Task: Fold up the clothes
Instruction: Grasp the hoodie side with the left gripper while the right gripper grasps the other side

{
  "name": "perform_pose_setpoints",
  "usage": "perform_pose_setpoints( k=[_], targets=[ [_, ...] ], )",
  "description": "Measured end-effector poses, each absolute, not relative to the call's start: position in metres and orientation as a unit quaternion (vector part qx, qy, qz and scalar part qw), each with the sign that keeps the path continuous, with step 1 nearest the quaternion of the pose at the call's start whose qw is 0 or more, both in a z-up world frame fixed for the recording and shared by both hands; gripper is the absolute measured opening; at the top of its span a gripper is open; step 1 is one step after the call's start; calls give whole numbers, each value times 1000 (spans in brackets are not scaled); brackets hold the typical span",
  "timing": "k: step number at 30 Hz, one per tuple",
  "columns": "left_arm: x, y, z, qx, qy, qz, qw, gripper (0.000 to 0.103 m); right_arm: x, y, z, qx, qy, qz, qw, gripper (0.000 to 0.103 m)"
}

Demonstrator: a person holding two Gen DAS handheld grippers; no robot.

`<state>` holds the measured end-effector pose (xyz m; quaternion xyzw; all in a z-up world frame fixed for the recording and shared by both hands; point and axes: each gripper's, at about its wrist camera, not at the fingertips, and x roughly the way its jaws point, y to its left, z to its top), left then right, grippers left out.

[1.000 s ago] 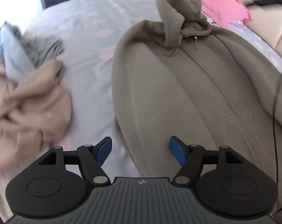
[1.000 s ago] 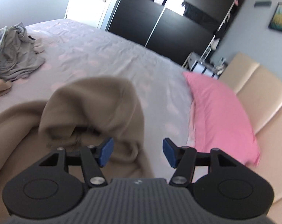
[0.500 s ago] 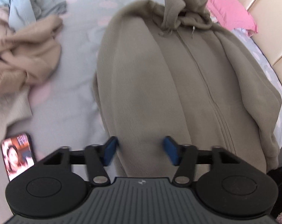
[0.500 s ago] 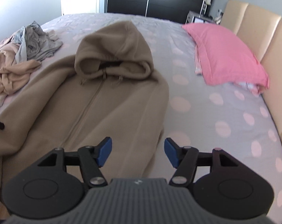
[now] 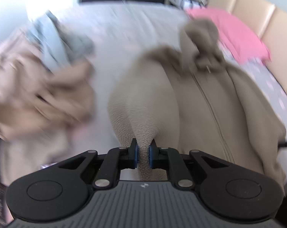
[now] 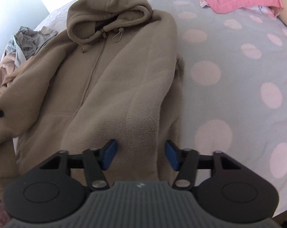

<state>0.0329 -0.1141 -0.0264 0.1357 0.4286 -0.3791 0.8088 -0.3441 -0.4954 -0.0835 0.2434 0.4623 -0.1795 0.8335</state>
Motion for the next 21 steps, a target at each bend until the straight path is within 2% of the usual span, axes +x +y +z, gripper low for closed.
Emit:
perform_pose_setpoints(
  k=[1, 2, 3, 8, 13, 17, 21],
  targets=[
    [42, -110, -15, 133, 419, -369, 819, 9, -343, -494, -83, 243, 460, -180, 835, 15],
    [52, -107, -4, 131, 412, -358, 828, 9, -341, -493, -82, 238, 459, -187, 836, 9],
    [63, -105, 7, 129, 404, -346, 836, 9, -341, -493, -79, 231, 455, -193, 838, 7],
    [111, -107, 41, 147, 379, -303, 862, 9, -347, -518, -37, 184, 423, -261, 848, 6],
    [156, -121, 51, 167, 367, -274, 873, 9, -350, -573, 22, 114, 400, -364, 833, 6],
    [193, -132, 43, 189, 375, -251, 872, 9, -344, -642, 48, 58, 403, -463, 787, 5],
    [231, -135, 10, 203, 406, -216, 865, 9, -339, -716, 45, 45, 407, -544, 732, 5]
  ],
)
